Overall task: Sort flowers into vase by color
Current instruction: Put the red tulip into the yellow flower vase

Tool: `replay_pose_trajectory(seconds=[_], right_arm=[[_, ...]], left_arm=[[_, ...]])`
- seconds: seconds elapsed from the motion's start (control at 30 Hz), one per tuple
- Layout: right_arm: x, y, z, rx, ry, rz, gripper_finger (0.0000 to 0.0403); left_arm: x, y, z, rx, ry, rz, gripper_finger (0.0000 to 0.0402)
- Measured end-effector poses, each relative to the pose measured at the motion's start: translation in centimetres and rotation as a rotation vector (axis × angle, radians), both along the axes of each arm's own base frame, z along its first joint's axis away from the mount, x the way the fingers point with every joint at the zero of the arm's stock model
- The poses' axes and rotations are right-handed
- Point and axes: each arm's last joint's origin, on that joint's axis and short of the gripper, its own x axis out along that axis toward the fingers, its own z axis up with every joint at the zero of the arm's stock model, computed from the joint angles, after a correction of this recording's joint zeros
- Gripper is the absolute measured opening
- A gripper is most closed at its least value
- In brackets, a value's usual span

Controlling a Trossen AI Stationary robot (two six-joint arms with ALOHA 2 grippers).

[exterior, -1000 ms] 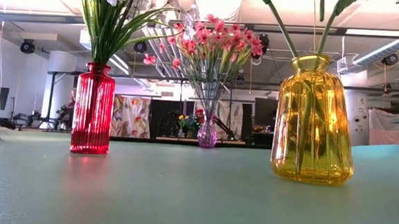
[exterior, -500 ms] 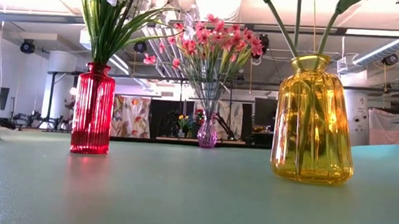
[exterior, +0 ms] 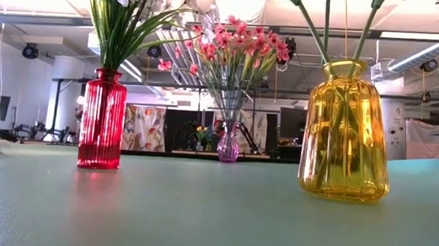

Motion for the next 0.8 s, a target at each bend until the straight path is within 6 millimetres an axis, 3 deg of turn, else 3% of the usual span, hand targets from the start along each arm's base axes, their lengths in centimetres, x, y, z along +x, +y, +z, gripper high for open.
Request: replay_pose_trajectory(seconds=[0.8], right_arm=[[-0.7, 1.1, 1.6, 0.002, -0.035, 0.057, 0.0009]], left_arm=[[0.1, 0.0, 0.0, -0.001, 0.002, 0.004, 0.0149]])
